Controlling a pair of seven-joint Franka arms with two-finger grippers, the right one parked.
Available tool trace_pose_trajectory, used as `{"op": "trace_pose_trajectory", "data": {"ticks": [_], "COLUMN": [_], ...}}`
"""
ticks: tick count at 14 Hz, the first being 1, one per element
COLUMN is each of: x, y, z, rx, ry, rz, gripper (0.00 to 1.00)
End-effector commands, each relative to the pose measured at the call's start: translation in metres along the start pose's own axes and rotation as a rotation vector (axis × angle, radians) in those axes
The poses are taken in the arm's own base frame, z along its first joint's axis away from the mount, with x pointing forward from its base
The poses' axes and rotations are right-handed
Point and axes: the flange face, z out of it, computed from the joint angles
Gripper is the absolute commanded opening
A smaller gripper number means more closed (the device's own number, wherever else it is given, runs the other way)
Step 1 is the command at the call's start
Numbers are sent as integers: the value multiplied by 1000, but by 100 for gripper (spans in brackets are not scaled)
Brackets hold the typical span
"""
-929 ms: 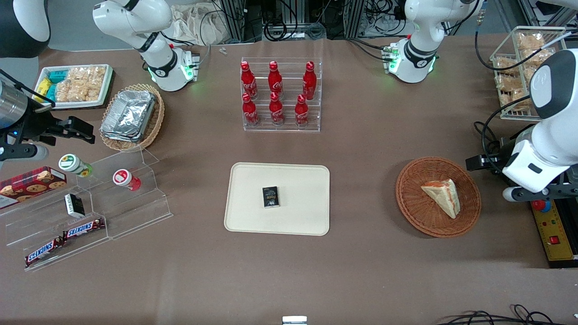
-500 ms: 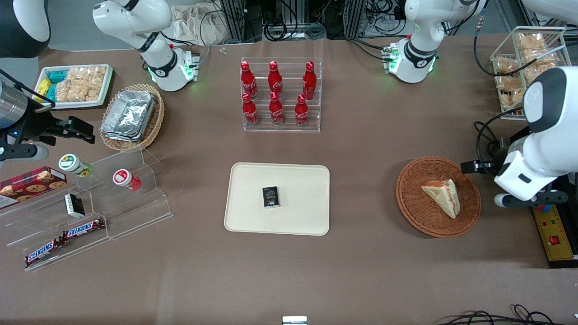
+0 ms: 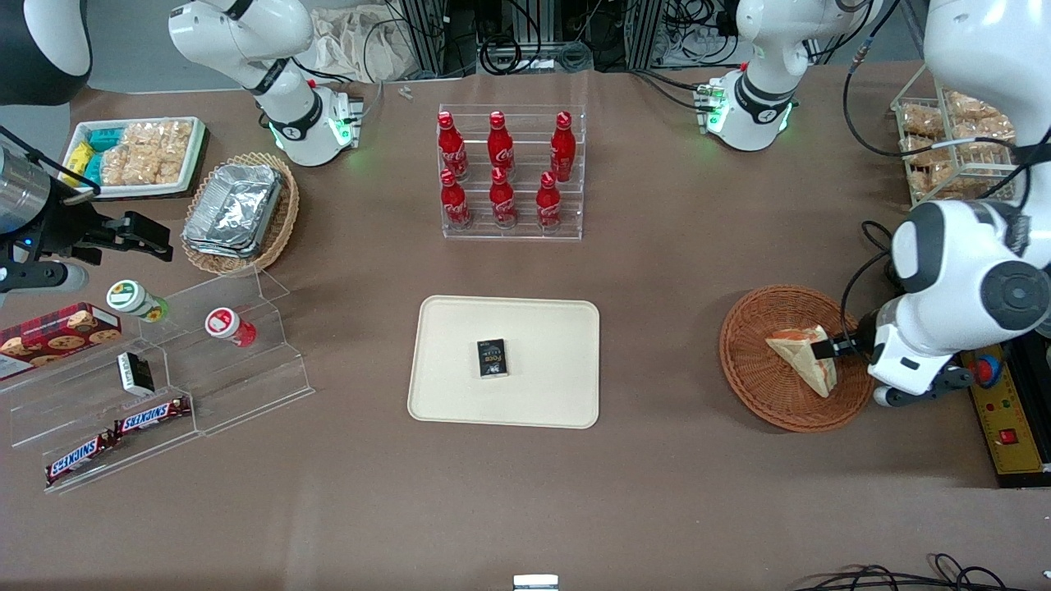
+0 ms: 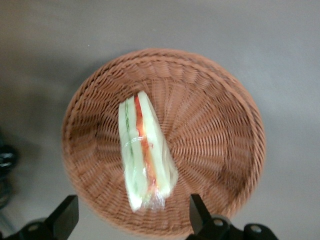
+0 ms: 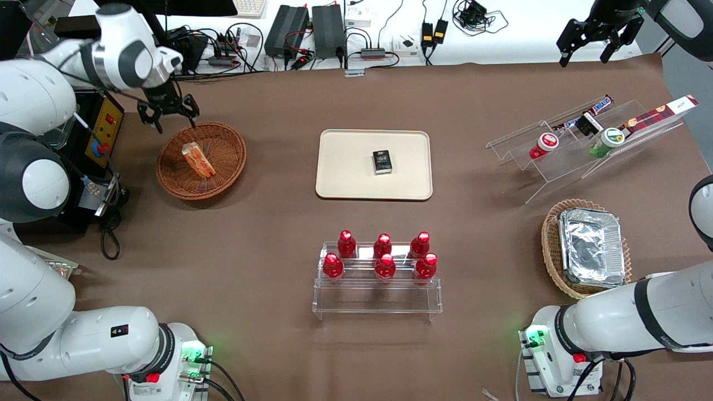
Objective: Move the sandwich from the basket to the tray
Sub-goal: 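Lower the open left gripper over the sandwich in the wicker basket, then close the left gripper on the sandwich wedge and lift it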
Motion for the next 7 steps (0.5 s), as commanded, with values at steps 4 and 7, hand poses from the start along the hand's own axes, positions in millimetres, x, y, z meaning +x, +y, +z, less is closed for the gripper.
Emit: {"op": "trace_pose_trajectory", "data": {"ticks": [4, 7], "x": [-22, -23], "y": [1, -1], "z": [42, 61], "rx": [-6, -19], "ry": [-21, -14], "rz": [-196, -204], "gripper": [99, 99]}}
